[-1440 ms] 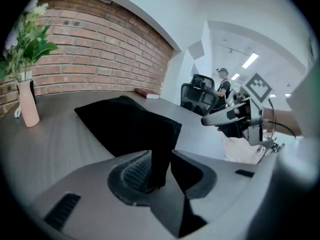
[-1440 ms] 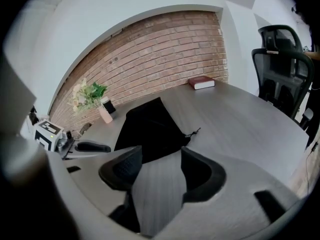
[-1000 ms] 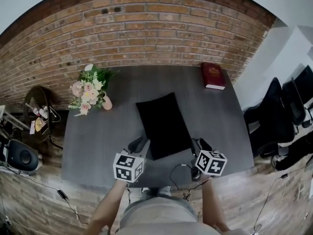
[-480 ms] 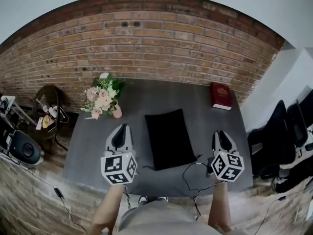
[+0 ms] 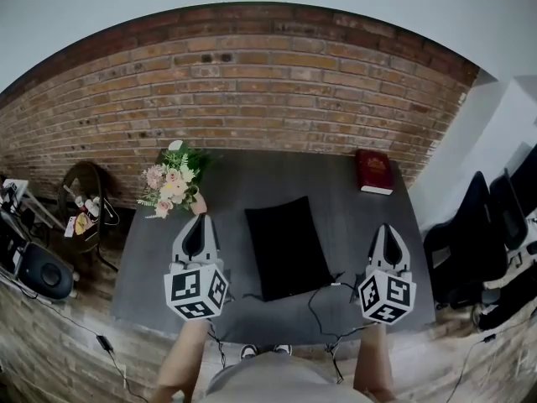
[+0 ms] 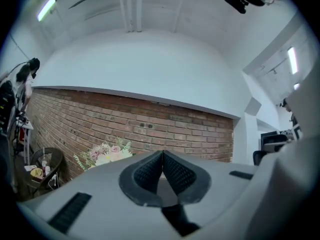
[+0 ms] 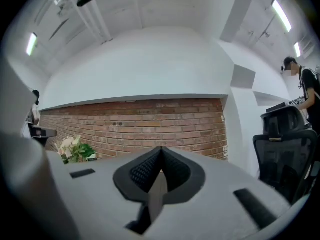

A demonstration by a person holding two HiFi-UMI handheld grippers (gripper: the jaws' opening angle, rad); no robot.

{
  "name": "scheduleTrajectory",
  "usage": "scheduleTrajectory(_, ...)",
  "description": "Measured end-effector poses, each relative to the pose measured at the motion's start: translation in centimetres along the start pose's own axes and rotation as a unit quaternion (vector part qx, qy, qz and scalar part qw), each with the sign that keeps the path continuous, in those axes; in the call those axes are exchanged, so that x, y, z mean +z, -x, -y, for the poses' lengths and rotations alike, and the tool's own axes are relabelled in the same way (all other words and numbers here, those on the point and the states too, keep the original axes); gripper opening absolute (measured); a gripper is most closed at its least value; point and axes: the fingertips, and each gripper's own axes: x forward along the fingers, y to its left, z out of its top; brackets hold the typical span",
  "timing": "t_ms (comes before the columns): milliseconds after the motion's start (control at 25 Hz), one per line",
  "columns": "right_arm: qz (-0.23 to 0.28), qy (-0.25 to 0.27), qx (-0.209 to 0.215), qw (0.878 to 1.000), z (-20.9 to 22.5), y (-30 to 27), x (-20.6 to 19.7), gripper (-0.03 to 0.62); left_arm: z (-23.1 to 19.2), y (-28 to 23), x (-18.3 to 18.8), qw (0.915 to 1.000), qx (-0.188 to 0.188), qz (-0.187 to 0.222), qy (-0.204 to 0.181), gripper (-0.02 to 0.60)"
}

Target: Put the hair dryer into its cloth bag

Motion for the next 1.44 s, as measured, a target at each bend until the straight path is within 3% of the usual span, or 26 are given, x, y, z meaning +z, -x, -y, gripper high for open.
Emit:
scheduleTrajectory(200, -0.016, -0.003, 0.006, 1.000, -0.5, 0.5, -1.1, -0.003, 0.8, -0.1, -0.5, 0.9998, -0.012, -0.009, -0.014, 0.007)
scheduleTrajectory(560, -0.063, 0.014, 0.007, 0.998, -0.6, 1.0, -3.4, 0.000, 1.1, 0.3, -2.0, 0.9997, -0.014, -0.022, -0.002, 0.006)
scheduleTrajectory(1440, -0.077, 0.003, 0.000, 0.997, 0.3, 1.8, -4.4, 0.000, 1.6, 0.8, -3.9, 0.9986, -0.013, -0.050, 0.004, 0.006)
